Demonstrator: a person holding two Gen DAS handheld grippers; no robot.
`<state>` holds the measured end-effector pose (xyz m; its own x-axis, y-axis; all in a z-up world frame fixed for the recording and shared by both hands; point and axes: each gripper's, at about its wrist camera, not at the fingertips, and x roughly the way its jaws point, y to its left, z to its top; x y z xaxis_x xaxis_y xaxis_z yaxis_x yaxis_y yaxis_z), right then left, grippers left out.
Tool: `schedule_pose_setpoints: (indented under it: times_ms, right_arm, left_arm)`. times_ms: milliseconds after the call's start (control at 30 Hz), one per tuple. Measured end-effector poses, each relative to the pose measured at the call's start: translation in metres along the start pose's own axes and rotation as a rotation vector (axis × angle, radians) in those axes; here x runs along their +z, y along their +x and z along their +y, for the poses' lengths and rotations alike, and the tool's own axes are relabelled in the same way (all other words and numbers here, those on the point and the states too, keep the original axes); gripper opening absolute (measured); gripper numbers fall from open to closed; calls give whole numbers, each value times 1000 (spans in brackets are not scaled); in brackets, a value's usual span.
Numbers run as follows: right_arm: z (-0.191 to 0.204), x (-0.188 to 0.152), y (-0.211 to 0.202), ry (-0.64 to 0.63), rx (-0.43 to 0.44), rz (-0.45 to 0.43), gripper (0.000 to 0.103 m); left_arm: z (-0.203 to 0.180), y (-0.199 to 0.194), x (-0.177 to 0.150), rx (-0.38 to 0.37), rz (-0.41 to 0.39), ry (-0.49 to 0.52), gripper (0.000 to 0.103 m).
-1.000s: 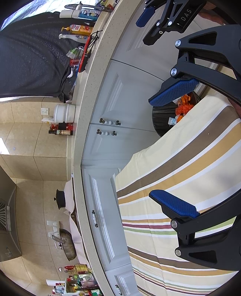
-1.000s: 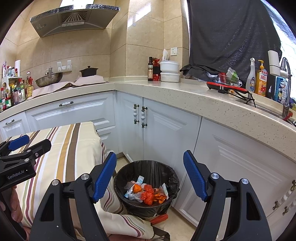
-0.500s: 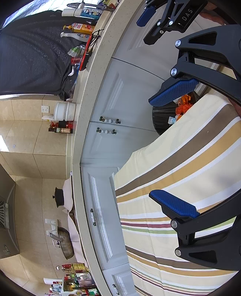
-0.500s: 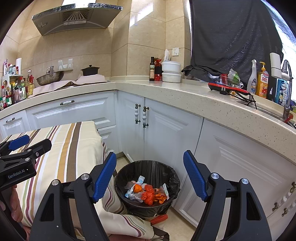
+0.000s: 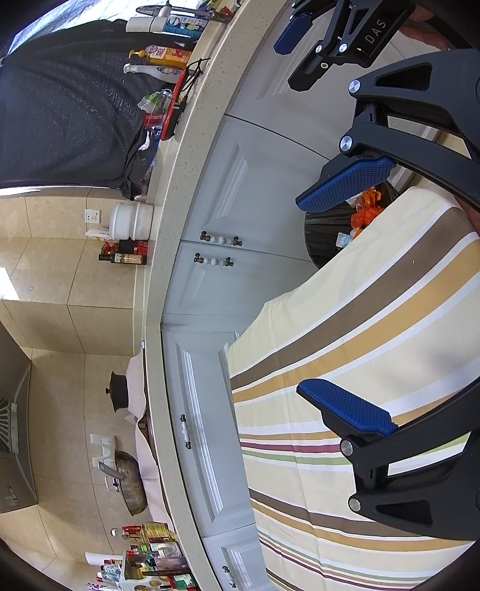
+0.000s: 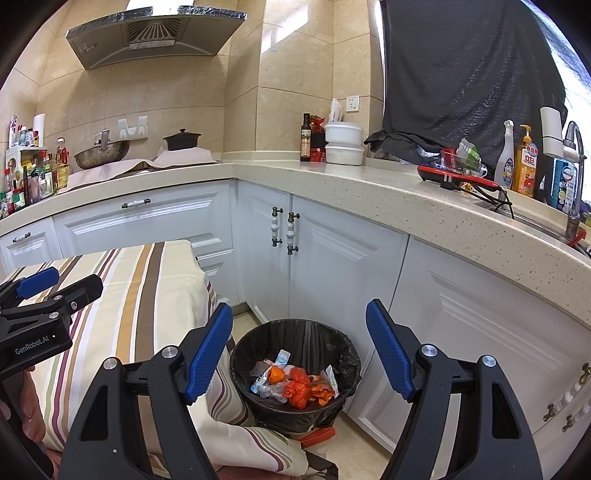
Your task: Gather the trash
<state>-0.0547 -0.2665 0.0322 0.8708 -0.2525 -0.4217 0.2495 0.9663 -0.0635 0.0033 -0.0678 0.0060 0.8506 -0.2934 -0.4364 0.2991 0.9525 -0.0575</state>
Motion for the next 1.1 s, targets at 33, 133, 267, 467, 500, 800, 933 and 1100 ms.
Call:
schedule_pose_setpoints:
  times_ms: [33,133,267,467,500,800,933,1100]
  right_arm:
    - [1,0,-1,0,0,-1,73]
    - [1,0,-1,-1,1,-1,73]
    - [1,0,-1,0,0,-1,73]
    - [1,-1,-1,-1,0,0,73]
    - [1,0,-1,-1,0,0,73]
    - [2,-1,-2,1,0,-2,74]
    - [5,1,-1,-5,8,1,74]
    - [15,7,8,-26,39,12,74]
  left_arm:
    - [0,-1,0,1,-1,0,89]
    - [-1,-2,0,0,-4,7,94]
    - [-3,-5,0,0,-15,15,95]
    - [-7,-2,0,-20,6,22,98]
    - [-8,0,0,-27,15,23,98]
    - [-5,8,-1,-69,56,-2,98]
    - [-1,9,1,-53,59,0,98]
    - [13,17,4,15,81,-20,98]
